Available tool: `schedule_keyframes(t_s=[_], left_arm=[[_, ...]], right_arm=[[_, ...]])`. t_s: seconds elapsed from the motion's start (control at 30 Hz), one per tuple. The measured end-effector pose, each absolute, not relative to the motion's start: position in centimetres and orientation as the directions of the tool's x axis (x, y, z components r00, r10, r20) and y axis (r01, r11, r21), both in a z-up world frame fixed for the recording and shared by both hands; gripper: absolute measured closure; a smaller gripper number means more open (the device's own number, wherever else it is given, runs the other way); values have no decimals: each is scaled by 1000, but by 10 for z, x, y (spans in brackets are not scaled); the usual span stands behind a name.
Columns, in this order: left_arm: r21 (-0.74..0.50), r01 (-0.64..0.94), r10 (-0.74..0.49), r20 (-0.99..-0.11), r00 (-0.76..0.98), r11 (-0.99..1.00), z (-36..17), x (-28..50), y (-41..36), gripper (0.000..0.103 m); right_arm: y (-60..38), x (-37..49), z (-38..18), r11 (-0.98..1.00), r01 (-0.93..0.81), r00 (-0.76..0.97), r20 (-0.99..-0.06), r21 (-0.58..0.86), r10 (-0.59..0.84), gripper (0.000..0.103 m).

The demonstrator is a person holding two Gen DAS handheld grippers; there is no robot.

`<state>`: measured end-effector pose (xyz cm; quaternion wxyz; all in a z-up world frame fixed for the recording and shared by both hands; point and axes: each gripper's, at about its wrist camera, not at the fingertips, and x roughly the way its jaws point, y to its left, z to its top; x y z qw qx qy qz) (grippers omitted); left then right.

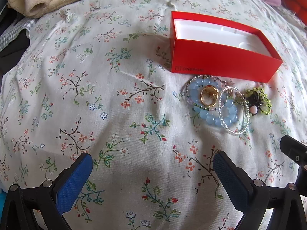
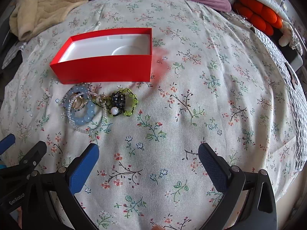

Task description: Organize jewelry

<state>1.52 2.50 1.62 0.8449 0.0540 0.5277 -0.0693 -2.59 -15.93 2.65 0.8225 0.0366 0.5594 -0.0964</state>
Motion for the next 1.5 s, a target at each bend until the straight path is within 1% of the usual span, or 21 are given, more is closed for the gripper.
schedule_keyframes(t_s=[0.23, 0.37, 0.5, 0.63, 0.83, 0.9, 1.0, 1.1, 1.13, 1.23, 1.3, 1.33, 1.4, 1.47, 1.5], left_arm=[[12, 180, -69, -898, 435, 984, 17, 15, 26, 0], [53, 184, -36, -893, 450, 982, 19, 16, 25, 0], [71, 218, -40, -883, 468, 973, 31, 25, 29, 0], [12, 241, -95, -898, 430, 970, 38, 41, 34, 0], [-83, 299, -196, -908, 371, 951, 38, 53, 28, 2], [-119, 348, -246, -905, 348, 930, 33, 53, 21, 11], [-189, 411, -330, -894, 304, 892, 21, 51, 9, 23], [-258, 429, -392, -883, 258, 866, 9, 54, -2, 47], [-280, 426, -406, -882, 241, 861, 6, 56, -6, 49], [-296, 421, -417, -878, 233, 857, -1, 62, -17, 57], [-291, 420, -410, -883, 228, 860, -5, 63, -23, 71], [-283, 416, -400, -888, 226, 864, -8, 64, -25, 74], [-271, 411, -387, -893, 230, 871, -10, 66, -28, 83], [-276, 413, -393, -890, 230, 868, -8, 65, -30, 97], [-274, 416, -394, -889, 235, 867, -6, 64, -30, 100]], right_arm=[[-162, -25, 28, 977, 203, 360, -924, -59, -130, 0], [-170, -24, 35, 977, 209, 368, -922, -45, -121, 0], [-179, -19, 42, 972, 227, 357, -923, -60, -140, 0], [-190, -8, 47, 975, 223, 314, -945, -18, -89, 0], [-190, 4, 55, 986, 164, 290, -955, -15, -63, 0], [-193, 9, 52, 989, 149, 283, -958, 0, -43, 0], [-201, 12, 39, 985, 160, 285, -958, 64, 16, 0], [-209, 16, 21, 970, 193, 245, -964, 149, 100, 1], [-209, 17, 19, 967, 191, 242, -963, 167, 119, 1], [-209, 20, 15, 966, 188, 245, -961, 175, 127, 1], [-210, 22, 13, 967, 189, 239, -963, 172, 125, 1], [-210, 24, 11, 966, 191, 233, -964, 173, 126, 1], [-212, 27, 9, 966, 193, 228, -966, 170, 125, 1], [-214, 28, 10, 968, 192, 230, -966, 163, 117, 1], [-215, 28, 10, 968, 192, 232, -966, 161, 114, 1]])
